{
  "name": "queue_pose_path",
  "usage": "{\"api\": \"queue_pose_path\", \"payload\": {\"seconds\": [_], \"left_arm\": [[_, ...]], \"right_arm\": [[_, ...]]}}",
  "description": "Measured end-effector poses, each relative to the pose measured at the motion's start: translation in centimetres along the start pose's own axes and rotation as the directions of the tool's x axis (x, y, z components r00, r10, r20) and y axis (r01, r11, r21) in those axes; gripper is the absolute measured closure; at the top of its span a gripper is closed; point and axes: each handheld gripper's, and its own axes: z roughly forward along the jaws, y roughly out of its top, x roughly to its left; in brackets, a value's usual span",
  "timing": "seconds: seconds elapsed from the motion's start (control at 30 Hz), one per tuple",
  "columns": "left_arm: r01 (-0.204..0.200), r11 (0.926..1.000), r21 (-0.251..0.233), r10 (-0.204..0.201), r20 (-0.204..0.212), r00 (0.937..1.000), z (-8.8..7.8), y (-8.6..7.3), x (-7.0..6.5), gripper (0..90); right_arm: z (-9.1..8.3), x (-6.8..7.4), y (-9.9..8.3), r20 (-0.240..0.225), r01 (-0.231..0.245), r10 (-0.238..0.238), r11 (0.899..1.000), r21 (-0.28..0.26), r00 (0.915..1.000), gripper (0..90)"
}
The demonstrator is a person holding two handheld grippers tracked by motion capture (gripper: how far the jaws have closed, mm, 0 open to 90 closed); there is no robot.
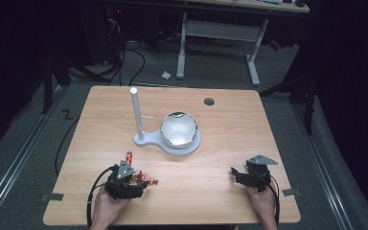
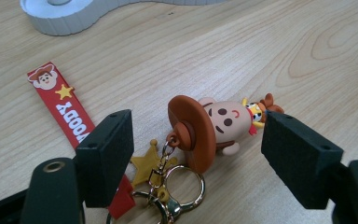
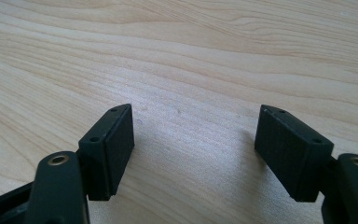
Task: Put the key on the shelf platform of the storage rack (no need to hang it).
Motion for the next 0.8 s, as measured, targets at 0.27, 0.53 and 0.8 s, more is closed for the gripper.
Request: {"api": "queue_pose_path", "payload": {"seconds": [0.27,0.53,0.8], "left_arm": [[-0.017,0.9999,-0.001,0.017,-0.012,0.9998,0.7,-0.6,0.1,28.0],[-0.046,0.9989,0.006,0.046,-0.007,0.9989,0.9,-1.1,0.3,34.5],[-0.039,0.9991,0.016,0.039,0.0,0.9992,0.9,-1.0,0.3,43.0]], "right_arm": [[0.0,0.0,0.0,0.0,0.0,0.0,1.0,0.0,1.0,28.6],[0.0,0.0,0.0,0.0,0.0,0.0,1.0,0.0,1.0,28.6],[0.0,0.0,0.0,0.0,0.0,0.0,1.0,0.0,1.0,28.6]]}}
